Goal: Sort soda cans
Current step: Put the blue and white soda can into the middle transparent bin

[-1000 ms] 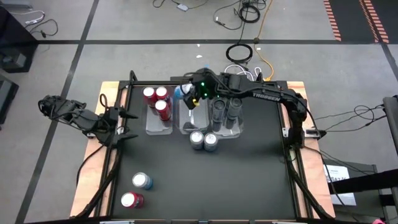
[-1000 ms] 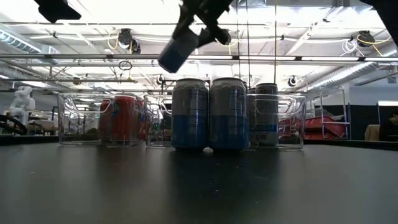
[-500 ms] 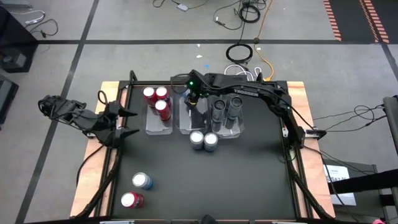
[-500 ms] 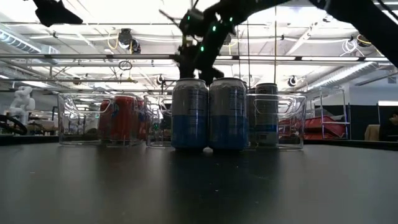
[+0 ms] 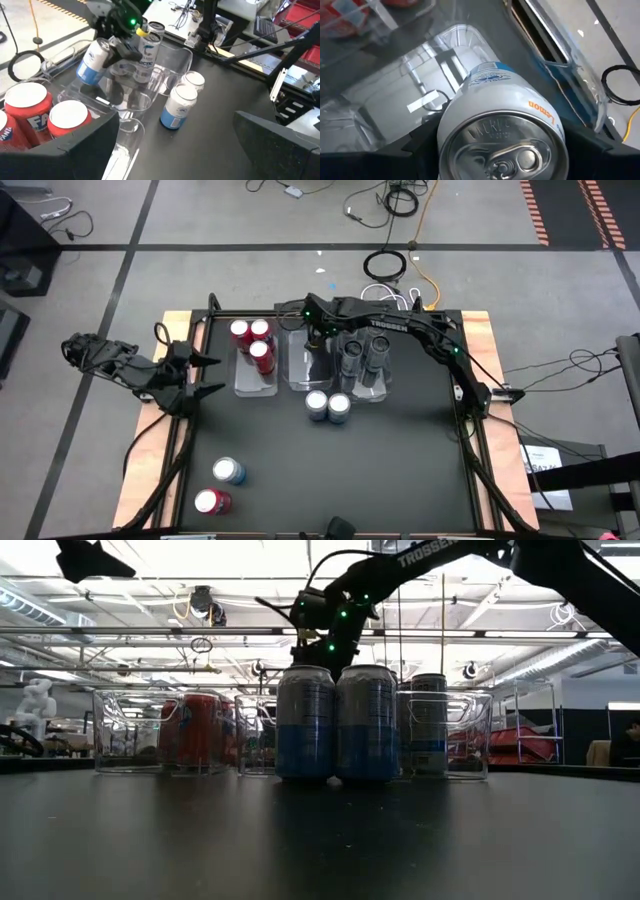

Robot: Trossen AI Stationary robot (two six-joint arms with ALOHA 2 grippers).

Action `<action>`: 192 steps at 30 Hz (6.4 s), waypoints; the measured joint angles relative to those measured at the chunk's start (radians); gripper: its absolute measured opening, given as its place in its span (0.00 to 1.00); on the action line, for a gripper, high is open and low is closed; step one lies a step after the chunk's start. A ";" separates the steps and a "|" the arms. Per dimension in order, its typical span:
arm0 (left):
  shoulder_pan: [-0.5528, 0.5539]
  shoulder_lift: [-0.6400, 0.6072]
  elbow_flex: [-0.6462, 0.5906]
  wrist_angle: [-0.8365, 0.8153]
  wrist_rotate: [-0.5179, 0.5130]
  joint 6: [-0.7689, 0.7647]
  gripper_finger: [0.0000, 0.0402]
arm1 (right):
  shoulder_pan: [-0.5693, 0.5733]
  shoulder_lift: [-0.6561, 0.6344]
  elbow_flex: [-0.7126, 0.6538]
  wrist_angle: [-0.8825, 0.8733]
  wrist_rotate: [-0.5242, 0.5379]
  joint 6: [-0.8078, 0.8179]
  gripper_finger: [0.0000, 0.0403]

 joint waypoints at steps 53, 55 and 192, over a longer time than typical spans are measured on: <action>0.000 0.000 0.000 0.045 -0.021 0.134 1.00 | 0.358 -0.153 0.356 -0.703 -0.001 0.522 0.84; 0.000 0.000 0.000 0.044 -0.020 0.134 1.00 | 0.389 -0.151 0.335 -0.717 -0.003 0.597 0.84; 0.238 1.237 0.776 0.170 0.378 0.642 1.00 | 1.383 -0.417 -0.447 -0.475 -0.048 2.033 0.63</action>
